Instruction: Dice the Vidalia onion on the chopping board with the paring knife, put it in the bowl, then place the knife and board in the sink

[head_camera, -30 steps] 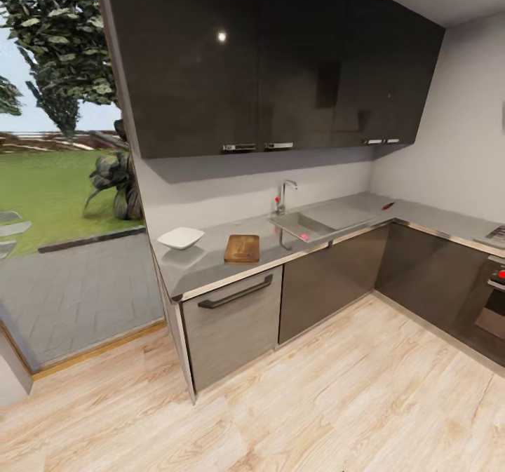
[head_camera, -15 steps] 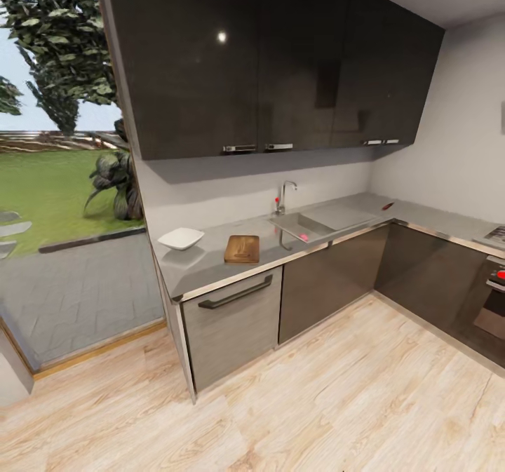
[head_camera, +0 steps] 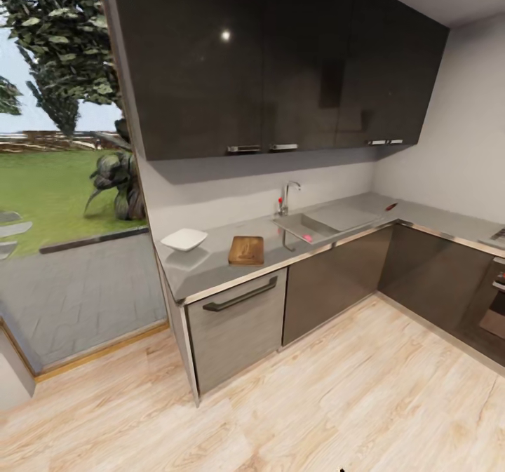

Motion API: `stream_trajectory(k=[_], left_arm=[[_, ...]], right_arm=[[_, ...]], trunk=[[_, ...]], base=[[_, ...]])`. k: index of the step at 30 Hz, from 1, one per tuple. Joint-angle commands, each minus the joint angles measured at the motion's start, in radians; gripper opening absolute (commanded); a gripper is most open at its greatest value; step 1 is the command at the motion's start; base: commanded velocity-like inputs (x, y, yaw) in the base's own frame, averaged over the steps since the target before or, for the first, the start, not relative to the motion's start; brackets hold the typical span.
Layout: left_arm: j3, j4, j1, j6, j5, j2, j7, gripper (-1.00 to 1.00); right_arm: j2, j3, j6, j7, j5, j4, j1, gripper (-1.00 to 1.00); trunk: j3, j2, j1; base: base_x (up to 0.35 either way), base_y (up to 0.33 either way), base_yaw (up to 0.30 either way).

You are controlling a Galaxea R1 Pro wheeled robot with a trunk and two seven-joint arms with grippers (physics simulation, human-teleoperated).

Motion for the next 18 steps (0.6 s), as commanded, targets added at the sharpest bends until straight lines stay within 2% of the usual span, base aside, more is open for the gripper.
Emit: stream_trajectory(k=[1,6,8,10,14,18], left_arm=[[0.000,0.000,0.000,-0.003,0.001,0.000,0.000,1.00],[0.000,0.001,0.000,-0.003,0.001,0.001,0.000,1.00],[0.001,0.001,0.000,-0.003,0.001,0.001,0.000,1.00],[0.001,0.001,0.000,-0.003,0.001,0.001,0.000,1.00],[0.000,0.001,0.000,-0.003,0.001,0.001,0.000,1.00],[0.000,0.001,0.000,-0.003,0.001,0.001,0.000,1.00]], right_arm=[[0.001,-0.003,-0.003,0.000,0.001,-0.004,0.000,1.00],[0.005,-0.003,0.000,-0.002,0.001,-0.121,0.000,1.00],[0.008,-0.002,0.002,-0.004,0.001,-0.166,0.000,1.00],[0.016,0.000,0.008,-0.006,0.005,-0.257,0.000,1.00],[0.024,0.000,0.017,-0.007,0.008,-0.353,0.000,1.00],[0.028,0.000,0.070,-0.008,0.009,-0.463,0.000,1.00]], trunk=[[0.000,0.000,0.001],[0.000,0.000,0.001],[0.000,0.000,0.001],[0.000,0.000,0.001],[0.000,0.000,0.001],[0.000,0.000,0.001]], base=[[0.169,0.246,0.000],[0.128,0.160,0.000],[0.047,0.057,0.000],[0.022,0.026,0.000],[0.009,0.011,0.000],[0.002,0.003,0.000]])
